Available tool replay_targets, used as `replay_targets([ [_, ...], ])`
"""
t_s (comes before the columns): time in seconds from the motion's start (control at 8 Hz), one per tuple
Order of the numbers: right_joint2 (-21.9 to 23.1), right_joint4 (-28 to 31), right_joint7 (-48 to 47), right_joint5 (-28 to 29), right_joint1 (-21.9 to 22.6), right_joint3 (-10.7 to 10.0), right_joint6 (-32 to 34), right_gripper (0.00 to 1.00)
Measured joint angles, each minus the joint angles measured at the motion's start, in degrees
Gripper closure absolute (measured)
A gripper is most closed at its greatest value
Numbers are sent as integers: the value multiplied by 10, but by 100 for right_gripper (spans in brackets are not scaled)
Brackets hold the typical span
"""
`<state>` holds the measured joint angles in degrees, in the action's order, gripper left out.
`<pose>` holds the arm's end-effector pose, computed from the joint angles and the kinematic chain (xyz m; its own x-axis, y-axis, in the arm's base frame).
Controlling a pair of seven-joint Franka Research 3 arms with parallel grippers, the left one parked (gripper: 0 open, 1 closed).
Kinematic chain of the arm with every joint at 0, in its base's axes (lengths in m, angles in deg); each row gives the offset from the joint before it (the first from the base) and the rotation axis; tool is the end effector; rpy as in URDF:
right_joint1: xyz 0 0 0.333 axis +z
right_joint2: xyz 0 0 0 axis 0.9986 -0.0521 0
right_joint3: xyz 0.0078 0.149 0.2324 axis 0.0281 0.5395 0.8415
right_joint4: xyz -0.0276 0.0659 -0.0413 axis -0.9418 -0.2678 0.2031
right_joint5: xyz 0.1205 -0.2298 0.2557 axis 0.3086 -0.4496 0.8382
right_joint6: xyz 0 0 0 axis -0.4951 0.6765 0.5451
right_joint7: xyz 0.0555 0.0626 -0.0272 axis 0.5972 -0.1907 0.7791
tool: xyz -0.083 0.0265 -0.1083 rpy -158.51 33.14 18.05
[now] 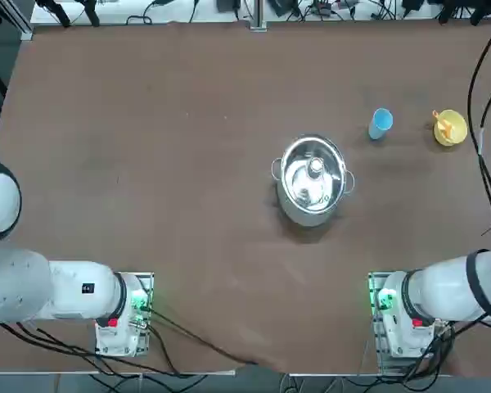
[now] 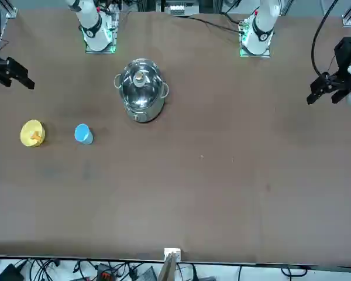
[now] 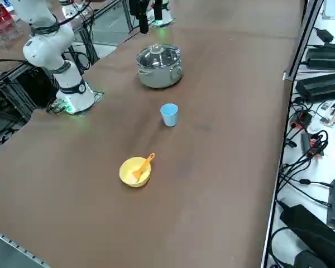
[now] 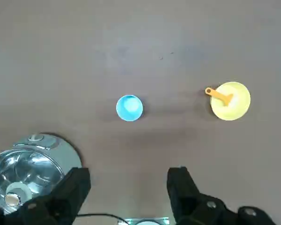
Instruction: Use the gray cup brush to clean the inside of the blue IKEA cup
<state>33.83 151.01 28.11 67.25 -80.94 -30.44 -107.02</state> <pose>0.5076 -0.0194 0.5612 0.9938 -0.0906 -0.0636 -0.0914 -0.9958 -0.0094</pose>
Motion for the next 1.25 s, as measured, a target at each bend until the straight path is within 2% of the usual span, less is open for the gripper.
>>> replay_targets([
  [0.38,-1,-10,0,0,-1,-2,-1,0],
  [0.62,-20,-18,0,-12,0,-2,-5,0],
  [0.88,-70,-16,-1,-78,1,-1,-21,0],
  [1.25,-174,-10,-68,-187,2,-1,-66,0],
])
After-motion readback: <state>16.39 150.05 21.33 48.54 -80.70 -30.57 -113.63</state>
